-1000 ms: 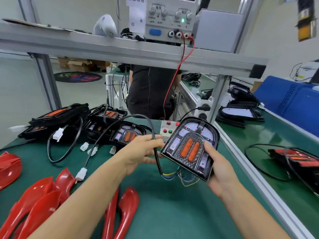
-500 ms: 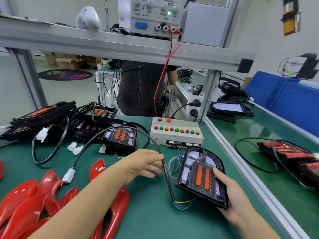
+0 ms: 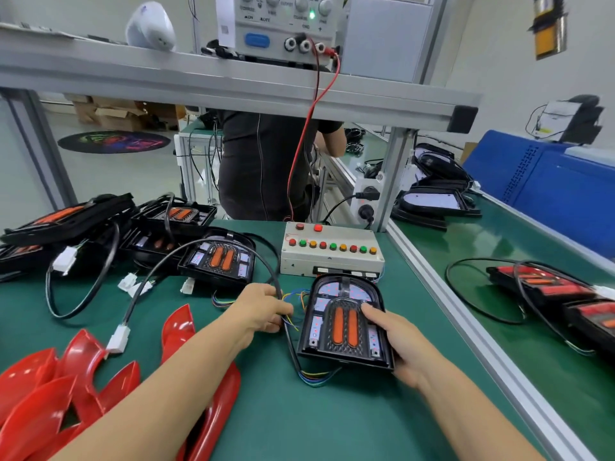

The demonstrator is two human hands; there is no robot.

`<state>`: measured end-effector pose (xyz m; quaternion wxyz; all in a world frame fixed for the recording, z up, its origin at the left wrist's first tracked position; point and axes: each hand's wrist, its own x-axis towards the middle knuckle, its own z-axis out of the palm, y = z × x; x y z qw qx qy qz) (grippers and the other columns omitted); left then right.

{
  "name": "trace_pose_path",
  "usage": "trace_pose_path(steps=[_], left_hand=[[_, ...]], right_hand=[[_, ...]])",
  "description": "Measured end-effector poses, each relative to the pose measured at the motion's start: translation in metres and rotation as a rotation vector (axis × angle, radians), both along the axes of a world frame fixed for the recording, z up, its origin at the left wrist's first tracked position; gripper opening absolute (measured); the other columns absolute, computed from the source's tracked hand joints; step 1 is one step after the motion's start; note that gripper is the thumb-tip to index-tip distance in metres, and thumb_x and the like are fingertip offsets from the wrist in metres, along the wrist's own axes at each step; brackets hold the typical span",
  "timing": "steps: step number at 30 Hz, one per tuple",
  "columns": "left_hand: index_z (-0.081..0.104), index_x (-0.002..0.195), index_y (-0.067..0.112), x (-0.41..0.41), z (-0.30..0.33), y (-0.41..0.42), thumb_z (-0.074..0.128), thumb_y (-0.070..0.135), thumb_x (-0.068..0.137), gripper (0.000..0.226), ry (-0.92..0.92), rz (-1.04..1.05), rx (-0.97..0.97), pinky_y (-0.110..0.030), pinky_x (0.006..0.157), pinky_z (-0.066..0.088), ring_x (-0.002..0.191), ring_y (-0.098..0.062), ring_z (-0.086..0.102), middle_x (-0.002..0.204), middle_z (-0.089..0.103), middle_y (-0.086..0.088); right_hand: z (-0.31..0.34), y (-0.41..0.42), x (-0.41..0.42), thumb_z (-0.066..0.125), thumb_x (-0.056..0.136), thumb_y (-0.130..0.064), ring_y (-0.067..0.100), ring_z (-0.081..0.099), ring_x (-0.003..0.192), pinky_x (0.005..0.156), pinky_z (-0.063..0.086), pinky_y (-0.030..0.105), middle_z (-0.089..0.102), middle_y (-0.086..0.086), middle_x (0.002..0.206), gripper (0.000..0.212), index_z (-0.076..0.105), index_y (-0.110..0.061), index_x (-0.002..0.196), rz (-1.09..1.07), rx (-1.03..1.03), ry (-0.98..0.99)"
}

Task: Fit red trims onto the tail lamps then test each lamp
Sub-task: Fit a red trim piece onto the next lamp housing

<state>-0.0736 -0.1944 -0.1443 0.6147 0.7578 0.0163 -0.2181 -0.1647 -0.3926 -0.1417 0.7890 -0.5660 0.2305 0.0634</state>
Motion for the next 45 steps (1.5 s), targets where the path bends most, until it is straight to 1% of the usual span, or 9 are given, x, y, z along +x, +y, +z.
trace_pose_path(steps=[7, 15, 19, 22, 26, 30, 34, 38, 45], left_hand=[[0.051, 0.126, 0.010, 0.005, 0.003, 0.015, 0.066, 0.029, 0.087, 0.046, -0.139, -0.024, 0.265, -0.023, 0.052, 0.042, 0.059, -0.017, 0.055, 0.093, 0.065, -0.009], [0.066, 0.112, 0.019, 0.013, 0.020, 0.056, 0.062, 0.013, 0.083, 0.030, -0.505, 0.062, 0.629, -0.031, 0.085, 0.049, 0.091, -0.020, 0.061, 0.084, 0.064, 0.009], [0.066, 0.114, 0.019, 0.021, 0.026, 0.088, 0.060, 0.011, 0.082, 0.033, -0.517, 0.119, 0.793, -0.031, 0.091, 0.046, 0.103, -0.022, 0.060, 0.102, 0.066, 0.001], [0.067, 0.109, 0.023, 0.024, 0.025, 0.108, 0.063, 0.024, 0.080, 0.029, -0.449, 0.097, 0.918, -0.027, 0.085, 0.044, 0.102, -0.020, 0.060, 0.106, 0.067, 0.002], [0.067, 0.105, 0.021, 0.019, 0.024, 0.113, 0.065, 0.035, 0.079, 0.030, -0.418, 0.003, 0.983, -0.028, 0.091, 0.045, 0.104, -0.021, 0.060, 0.108, 0.068, 0.000], [0.064, 0.104, 0.031, -0.007, 0.035, 0.097, 0.073, 0.049, 0.072, 0.037, -0.535, -0.315, 0.922, -0.029, 0.090, 0.043, 0.101, -0.014, 0.056, 0.098, 0.062, 0.011], [0.053, 0.122, 0.036, -0.037, 0.036, 0.075, 0.069, 0.072, 0.060, 0.074, -0.431, -0.653, 1.180, -0.032, 0.092, 0.029, 0.110, -0.013, 0.048, 0.114, 0.057, 0.011], [0.049, 0.123, 0.031, -0.043, 0.026, 0.063, 0.070, 0.072, 0.055, 0.083, -0.432, -0.681, 1.354, -0.038, 0.100, 0.023, 0.115, -0.017, 0.049, 0.116, 0.057, 0.007], [0.042, 0.128, 0.024, -0.037, 0.015, 0.061, 0.075, 0.040, 0.068, 0.070, -0.452, -0.429, 1.130, -0.029, 0.088, 0.041, 0.113, -0.021, 0.055, 0.123, 0.058, 0.000]], right_hand=[[0.000, -0.014, 0.001, 0.058, 0.095, -0.016, 0.026, 0.073, 0.080, 0.070, 0.060, 0.035, 0.074, 0.016, 0.100, 0.024, 0.062, -0.005, 0.116, 0.051, -0.166, 0.003], [0.001, -0.029, 0.004, 0.065, 0.089, -0.022, 0.025, 0.072, 0.078, 0.080, 0.058, 0.037, 0.076, 0.011, 0.090, 0.020, 0.067, -0.009, 0.104, 0.087, -0.465, 0.024], [-0.001, -0.034, 0.006, 0.064, 0.091, -0.023, 0.011, 0.073, 0.074, 0.064, 0.052, 0.021, 0.077, -0.005, 0.085, 0.016, 0.070, -0.018, 0.105, 0.116, -0.680, -0.022], [0.001, -0.036, 0.008, 0.066, 0.090, -0.029, 0.015, 0.065, 0.106, 0.097, 0.046, 0.032, 0.066, -0.001, 0.123, 0.045, 0.057, -0.018, 0.133, 0.111, -0.816, -0.014], [0.010, -0.025, 0.007, 0.064, 0.091, -0.034, 0.020, 0.046, 0.129, 0.104, 0.033, 0.033, 0.045, 0.004, 0.147, 0.062, 0.040, -0.019, 0.146, 0.113, -1.040, -0.020], [0.024, -0.006, 0.006, 0.062, 0.090, -0.033, 0.024, 0.040, 0.134, 0.107, 0.032, 0.039, 0.042, 0.006, 0.147, 0.054, 0.045, -0.022, 0.141, 0.098, -1.355, -0.122], [0.036, 0.031, -0.004, 0.064, 0.087, -0.027, 0.023, 0.044, 0.126, 0.107, 0.025, 0.036, 0.051, 0.001, 0.136, 0.046, 0.056, -0.020, 0.131, 0.070, -1.567, -0.362], [0.033, 0.083, -0.025, 0.054, 0.084, -0.039, 0.016, 0.047, 0.119, 0.094, 0.021, 0.029, 0.055, -0.007, 0.124, 0.041, 0.062, -0.027, 0.122, 0.291, -1.588, -0.589], [0.001, 0.135, -0.039, 0.048, 0.091, -0.049, 0.019, 0.049, 0.112, 0.095, 0.029, 0.033, 0.058, -0.005, 0.118, 0.050, 0.040, -0.031, 0.136, 0.672, -1.470, -0.421]])
